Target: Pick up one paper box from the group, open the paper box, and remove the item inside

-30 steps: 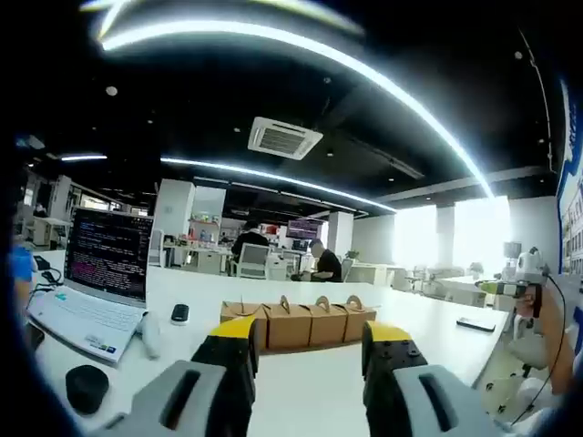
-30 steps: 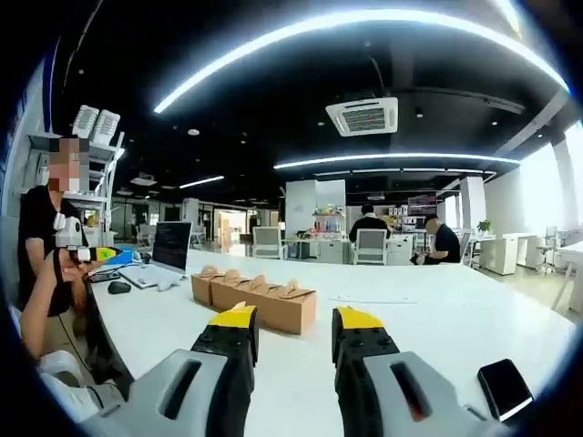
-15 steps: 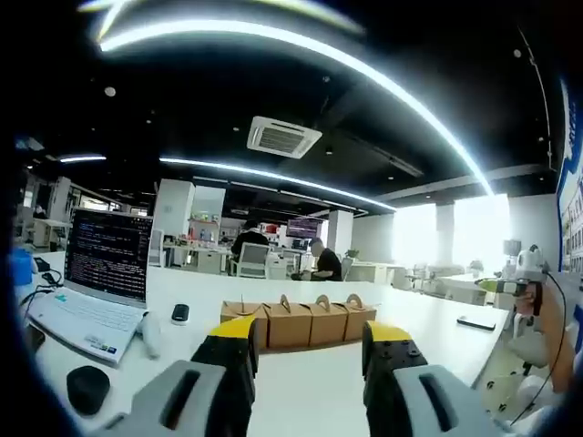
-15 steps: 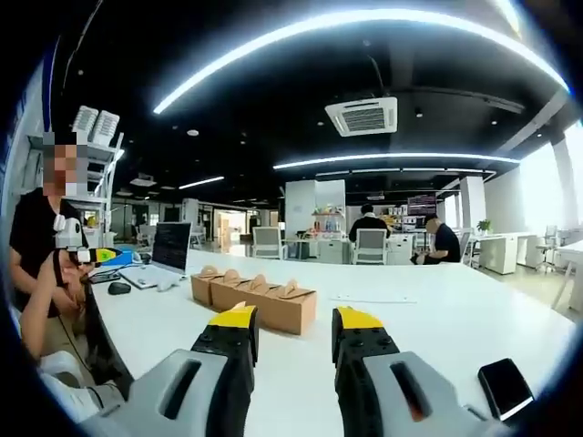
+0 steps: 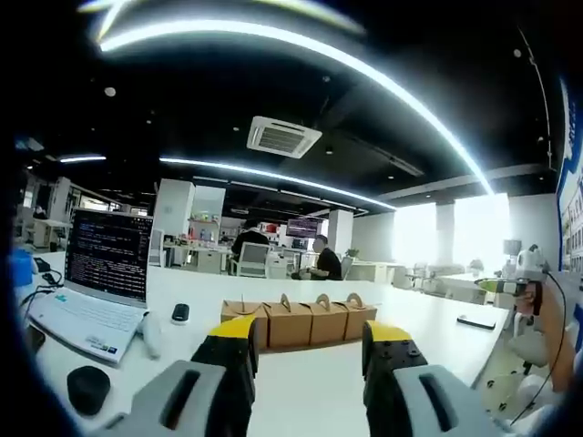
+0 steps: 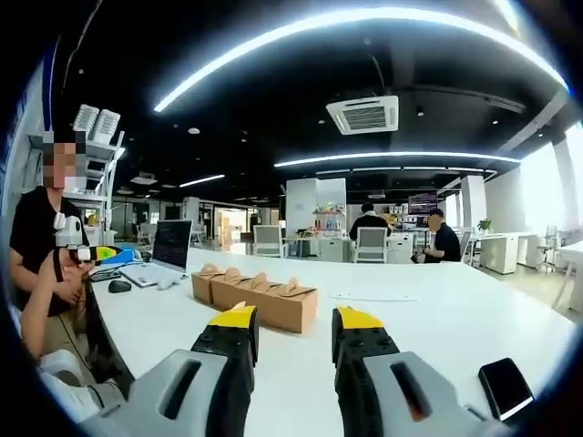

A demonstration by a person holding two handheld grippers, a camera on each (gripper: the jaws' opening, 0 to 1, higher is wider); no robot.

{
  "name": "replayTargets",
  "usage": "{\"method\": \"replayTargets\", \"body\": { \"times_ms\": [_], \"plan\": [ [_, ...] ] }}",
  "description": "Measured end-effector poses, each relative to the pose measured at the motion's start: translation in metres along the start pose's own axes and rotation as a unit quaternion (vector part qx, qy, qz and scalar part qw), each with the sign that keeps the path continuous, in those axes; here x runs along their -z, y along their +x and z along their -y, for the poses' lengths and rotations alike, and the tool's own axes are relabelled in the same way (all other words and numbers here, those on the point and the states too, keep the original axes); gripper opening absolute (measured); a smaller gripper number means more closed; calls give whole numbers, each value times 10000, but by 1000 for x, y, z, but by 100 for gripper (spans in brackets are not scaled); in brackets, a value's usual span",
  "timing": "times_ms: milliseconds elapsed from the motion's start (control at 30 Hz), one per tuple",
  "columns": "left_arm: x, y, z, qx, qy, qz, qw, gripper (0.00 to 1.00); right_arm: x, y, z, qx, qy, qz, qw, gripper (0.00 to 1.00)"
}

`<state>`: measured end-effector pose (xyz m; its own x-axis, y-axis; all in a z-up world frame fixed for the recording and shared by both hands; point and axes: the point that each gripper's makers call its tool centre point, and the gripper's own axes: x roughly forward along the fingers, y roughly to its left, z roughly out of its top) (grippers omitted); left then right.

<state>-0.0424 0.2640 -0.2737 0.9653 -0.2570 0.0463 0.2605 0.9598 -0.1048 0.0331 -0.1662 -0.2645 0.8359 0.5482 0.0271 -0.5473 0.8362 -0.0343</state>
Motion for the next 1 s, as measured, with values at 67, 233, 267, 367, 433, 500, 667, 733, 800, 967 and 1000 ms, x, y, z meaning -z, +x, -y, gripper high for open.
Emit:
{"method": "replayTargets", "body": {
  "times_ms": [67,233,267,367,433,500,667,733,800,967,1000],
  "plan": [
    [0,0,0,9,3,-1,10000,47,-1,0,0,-8,3,18,10000,33],
    [-1,0,0,3,0,10,10000,46,-1,-1,0,-7,-1,15,10000,33],
    [-2,-1,-1,-4,-1,20,10000,46,-2,0,0,-7,4,22,10000,33],
    [-2,-1,-3,-19,-15,22,10000,46,0,0,0,-15,-8,-15,10000,33],
    [-2,-2,-5,-26,-4,6,10000,46,0,0,0,-13,-3,-3,10000,33],
    [-2,-3,-5,-27,-12,7,10000,46,-1,0,-1,-24,1,1,10000,33],
    [-3,-3,-6,-31,5,3,10000,46,-1,0,-2,-31,-6,-1,10000,33],
    [-3,-3,-5,-27,1,10,10000,46,1,0,-3,-37,-21,-27,10000,33],
    [-3,-3,-5,-19,12,-1,10000,46,1,1,-3,-33,-13,-28,10000,33],
    [-2,-2,-5,-23,16,-7,10000,46,2,1,-3,-50,-20,-50,10000,33],
    [-2,-2,-5,-24,18,-8,10000,46,2,2,-3,-47,-20,-50,10000,33]
  ]
}}
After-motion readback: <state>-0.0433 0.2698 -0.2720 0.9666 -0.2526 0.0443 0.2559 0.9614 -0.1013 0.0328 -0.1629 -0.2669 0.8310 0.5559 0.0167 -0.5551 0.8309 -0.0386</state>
